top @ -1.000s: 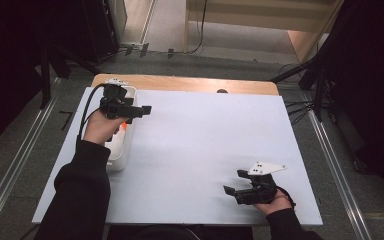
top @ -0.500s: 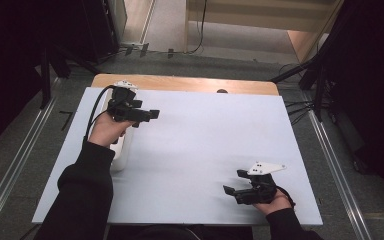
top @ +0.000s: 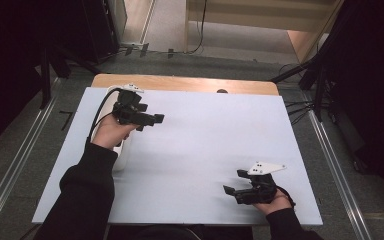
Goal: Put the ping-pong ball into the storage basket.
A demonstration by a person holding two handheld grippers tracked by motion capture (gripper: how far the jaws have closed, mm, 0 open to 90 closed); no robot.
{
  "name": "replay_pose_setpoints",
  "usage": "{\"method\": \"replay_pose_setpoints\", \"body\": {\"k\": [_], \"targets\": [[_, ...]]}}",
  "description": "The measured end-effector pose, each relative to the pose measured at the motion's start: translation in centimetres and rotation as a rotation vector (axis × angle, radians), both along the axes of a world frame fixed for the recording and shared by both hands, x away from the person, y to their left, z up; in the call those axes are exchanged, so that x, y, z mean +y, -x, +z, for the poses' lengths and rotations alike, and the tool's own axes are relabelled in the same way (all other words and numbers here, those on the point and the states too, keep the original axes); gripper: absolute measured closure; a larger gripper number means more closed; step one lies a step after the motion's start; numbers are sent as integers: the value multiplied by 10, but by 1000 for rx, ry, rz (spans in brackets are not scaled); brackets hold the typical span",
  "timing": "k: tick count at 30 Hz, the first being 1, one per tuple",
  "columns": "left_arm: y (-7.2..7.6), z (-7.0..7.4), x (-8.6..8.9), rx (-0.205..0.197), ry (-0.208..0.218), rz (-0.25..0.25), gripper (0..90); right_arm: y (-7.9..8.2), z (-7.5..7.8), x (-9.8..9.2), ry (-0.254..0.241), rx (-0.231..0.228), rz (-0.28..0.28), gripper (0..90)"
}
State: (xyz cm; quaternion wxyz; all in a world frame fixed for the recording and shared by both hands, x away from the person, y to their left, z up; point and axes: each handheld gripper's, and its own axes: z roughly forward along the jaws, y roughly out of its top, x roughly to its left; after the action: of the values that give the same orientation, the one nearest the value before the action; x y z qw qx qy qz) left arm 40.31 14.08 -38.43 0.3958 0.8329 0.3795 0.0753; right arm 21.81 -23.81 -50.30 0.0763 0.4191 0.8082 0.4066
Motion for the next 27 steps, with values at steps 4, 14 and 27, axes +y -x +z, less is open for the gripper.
{"method": "replay_pose_setpoints", "body": {"k": [4,14,27], "targets": [[4,-2,-3,-4,-12,-3,191,0,0,0,-2,0,0,177],[20,0,-10,-33,-7,-52,191,0,0,0,-3,-2,-1,177],[42,-6,-15,-35,-15,-103,191,0,1,0,1,-2,1,176]]}}
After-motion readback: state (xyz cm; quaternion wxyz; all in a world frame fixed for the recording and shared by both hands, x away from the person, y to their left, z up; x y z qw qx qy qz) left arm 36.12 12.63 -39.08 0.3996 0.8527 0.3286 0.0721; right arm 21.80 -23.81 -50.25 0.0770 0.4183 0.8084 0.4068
